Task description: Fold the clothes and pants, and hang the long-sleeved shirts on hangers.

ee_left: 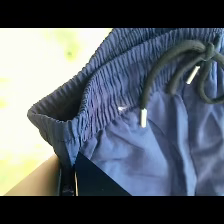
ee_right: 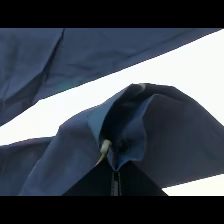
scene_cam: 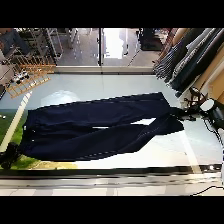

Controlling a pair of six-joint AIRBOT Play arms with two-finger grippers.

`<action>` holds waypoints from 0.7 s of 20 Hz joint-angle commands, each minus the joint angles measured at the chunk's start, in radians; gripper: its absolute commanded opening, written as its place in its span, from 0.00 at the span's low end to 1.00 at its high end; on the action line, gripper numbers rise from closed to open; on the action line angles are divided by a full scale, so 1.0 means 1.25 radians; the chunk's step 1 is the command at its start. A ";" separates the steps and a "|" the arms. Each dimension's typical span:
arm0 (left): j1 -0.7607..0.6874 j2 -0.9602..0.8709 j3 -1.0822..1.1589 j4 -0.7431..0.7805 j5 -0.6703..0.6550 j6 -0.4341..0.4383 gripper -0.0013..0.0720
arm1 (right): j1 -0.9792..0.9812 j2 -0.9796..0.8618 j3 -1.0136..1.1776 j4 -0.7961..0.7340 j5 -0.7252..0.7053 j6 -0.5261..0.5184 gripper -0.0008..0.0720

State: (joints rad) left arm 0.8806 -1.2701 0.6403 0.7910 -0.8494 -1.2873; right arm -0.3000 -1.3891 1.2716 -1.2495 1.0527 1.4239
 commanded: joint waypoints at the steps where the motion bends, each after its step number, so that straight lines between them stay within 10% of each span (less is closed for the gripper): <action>1: -0.006 -0.002 0.017 -0.032 -0.037 0.072 0.03 | -0.005 0.005 0.000 -0.034 0.072 -0.001 0.02; 6: 0.141 0.001 0.166 -0.008 -0.326 0.157 0.03 | -0.066 0.133 -0.041 -0.144 0.179 -0.004 0.02; 14: 0.265 0.084 0.237 0.081 -0.393 0.099 0.03 | -0.098 0.440 -0.164 -0.137 0.257 -0.042 0.02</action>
State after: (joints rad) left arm 1.1862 -1.1961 0.9134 0.8589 -1.3067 -1.1458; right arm -0.4168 -0.9432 1.0988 -1.4239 1.3735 1.3819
